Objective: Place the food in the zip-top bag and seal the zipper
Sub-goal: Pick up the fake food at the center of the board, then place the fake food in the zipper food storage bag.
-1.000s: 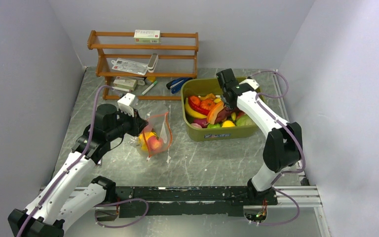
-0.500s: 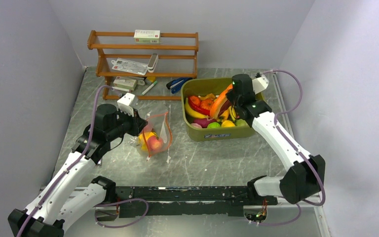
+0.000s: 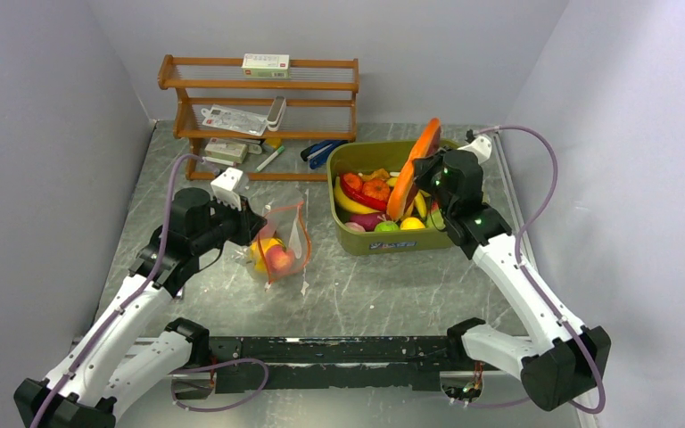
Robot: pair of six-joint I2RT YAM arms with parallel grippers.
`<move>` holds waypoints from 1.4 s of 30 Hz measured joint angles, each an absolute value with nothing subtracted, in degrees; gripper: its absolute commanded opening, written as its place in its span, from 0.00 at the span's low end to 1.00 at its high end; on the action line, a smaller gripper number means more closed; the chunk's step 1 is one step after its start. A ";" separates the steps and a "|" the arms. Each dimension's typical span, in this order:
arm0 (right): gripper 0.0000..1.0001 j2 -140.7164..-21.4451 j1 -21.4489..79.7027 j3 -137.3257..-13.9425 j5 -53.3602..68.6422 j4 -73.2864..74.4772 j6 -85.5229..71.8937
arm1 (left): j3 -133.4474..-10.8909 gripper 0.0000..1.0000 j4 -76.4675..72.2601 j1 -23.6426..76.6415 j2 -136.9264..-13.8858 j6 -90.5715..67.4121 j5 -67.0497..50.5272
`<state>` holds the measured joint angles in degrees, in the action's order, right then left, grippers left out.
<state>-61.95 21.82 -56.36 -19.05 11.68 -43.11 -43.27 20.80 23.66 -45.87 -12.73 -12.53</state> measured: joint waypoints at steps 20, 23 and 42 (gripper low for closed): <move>0.00 -55.55 21.82 -63.42 20.18 19.79 -28.88 | -43.33 0.07 13.96 23.44 -49.41 -17.87 -16.78; 0.00 -54.74 21.82 -63.61 25.98 20.69 -29.17 | -43.40 0.07 11.77 23.46 -49.47 -18.33 -16.67; 0.00 -52.86 21.82 -60.29 48.75 22.15 -47.05 | -43.88 0.07 8.25 23.44 -48.66 -18.09 -16.64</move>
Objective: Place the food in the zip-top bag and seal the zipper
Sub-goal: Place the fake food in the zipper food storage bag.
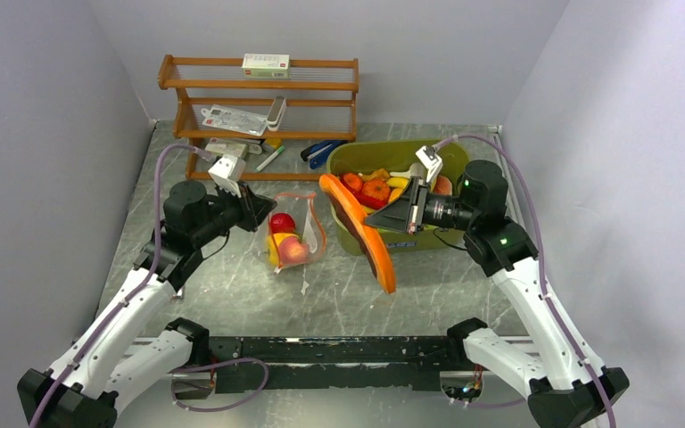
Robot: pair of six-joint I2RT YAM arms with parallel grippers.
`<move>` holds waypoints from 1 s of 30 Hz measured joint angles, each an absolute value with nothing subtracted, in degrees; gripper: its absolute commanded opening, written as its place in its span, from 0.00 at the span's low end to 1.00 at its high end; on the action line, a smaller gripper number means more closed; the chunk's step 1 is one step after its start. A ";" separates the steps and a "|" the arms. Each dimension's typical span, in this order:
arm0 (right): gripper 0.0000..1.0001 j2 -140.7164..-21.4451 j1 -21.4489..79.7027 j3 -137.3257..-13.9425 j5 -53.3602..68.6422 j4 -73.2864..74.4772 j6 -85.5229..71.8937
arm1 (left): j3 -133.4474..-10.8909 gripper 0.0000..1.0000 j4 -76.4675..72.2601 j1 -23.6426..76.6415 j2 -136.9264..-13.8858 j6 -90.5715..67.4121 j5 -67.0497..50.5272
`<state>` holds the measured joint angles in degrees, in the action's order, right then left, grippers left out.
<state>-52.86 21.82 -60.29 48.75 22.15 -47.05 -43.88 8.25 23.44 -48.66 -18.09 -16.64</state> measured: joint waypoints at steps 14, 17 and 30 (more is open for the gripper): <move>0.00 -52.75 30.11 -50.87 48.36 16.29 -56.75 | -43.92 0.07 7.94 23.44 -50.39 -16.40 -12.23; 0.00 -55.59 35.94 -50.81 47.59 10.63 -59.31 | -46.65 0.07 10.52 23.44 -51.48 -15.05 -8.88; 0.00 -71.81 40.84 -54.22 41.21 3.11 -64.84 | -44.25 0.07 10.04 23.44 -43.44 -11.11 -8.16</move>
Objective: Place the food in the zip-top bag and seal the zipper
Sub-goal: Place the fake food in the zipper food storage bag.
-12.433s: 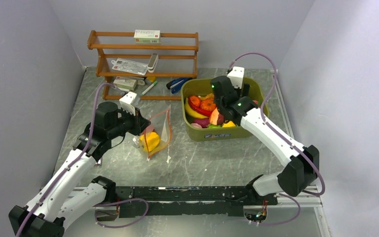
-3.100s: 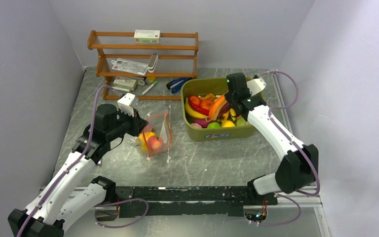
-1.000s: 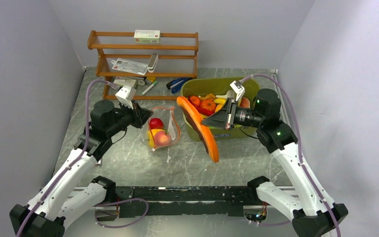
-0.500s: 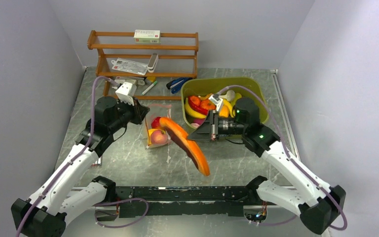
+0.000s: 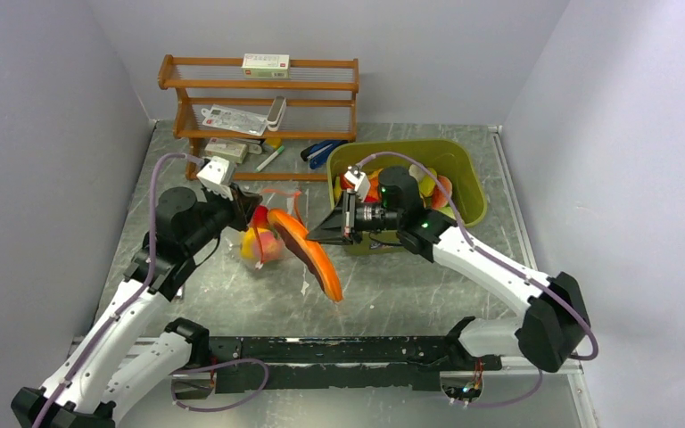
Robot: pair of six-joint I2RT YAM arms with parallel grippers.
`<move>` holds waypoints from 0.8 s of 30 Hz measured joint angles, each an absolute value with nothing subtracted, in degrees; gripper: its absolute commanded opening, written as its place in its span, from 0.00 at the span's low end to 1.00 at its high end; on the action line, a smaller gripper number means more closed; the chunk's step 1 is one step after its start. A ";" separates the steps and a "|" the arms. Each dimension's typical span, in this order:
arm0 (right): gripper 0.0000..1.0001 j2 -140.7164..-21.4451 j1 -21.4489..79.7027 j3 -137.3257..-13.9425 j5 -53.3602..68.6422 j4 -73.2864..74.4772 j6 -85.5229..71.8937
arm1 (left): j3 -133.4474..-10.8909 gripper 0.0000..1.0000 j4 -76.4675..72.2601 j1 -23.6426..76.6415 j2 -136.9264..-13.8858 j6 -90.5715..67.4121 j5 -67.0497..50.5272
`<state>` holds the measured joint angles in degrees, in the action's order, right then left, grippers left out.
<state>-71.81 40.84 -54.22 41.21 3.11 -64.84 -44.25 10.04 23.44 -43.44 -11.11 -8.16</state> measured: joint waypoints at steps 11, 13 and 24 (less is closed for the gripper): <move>0.00 -80.49 41.04 -54.41 36.62 -6.94 -71.92 | -41.19 0.07 9.89 23.44 -44.95 -12.47 -14.24; 0.00 -81.76 41.15 -54.41 35.44 -7.46 -72.01 | -41.12 0.07 9.85 23.44 -45.08 -13.13 -15.09; 0.00 -88.51 41.71 -59.20 29.34 -7.18 -69.28 | -40.47 0.07 8.88 23.44 -45.47 -18.11 -19.46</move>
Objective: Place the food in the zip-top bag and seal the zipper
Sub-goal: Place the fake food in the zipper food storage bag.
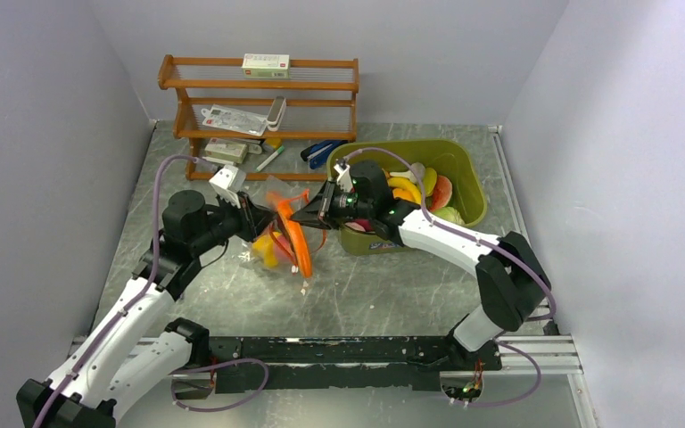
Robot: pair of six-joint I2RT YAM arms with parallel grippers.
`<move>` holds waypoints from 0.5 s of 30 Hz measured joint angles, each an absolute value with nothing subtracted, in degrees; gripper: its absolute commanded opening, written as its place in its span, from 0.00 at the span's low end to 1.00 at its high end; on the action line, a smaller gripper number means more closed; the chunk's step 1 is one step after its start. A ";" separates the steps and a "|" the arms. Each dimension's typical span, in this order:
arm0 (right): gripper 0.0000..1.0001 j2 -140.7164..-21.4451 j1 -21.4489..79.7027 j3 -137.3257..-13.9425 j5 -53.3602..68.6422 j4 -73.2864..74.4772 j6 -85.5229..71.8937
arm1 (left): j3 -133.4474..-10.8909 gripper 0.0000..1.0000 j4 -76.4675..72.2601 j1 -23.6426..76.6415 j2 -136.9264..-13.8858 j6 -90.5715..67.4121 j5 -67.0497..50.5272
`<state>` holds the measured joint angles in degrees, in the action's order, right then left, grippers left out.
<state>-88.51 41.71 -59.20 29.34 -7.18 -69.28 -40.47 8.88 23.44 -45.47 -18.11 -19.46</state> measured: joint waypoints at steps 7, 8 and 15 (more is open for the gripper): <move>0.02 -92.03 41.80 -59.79 26.74 -6.98 -67.70 | -38.76 0.07 6.70 23.44 -44.75 -21.26 -21.80; 0.02 -92.27 41.82 -60.05 26.46 -7.01 -67.53 | -38.70 0.07 6.66 23.44 -44.84 -21.67 -22.11; 0.26 -94.35 41.87 -62.08 25.52 -7.73 -66.32 | -37.67 0.07 6.09 23.44 -44.18 -23.46 -22.28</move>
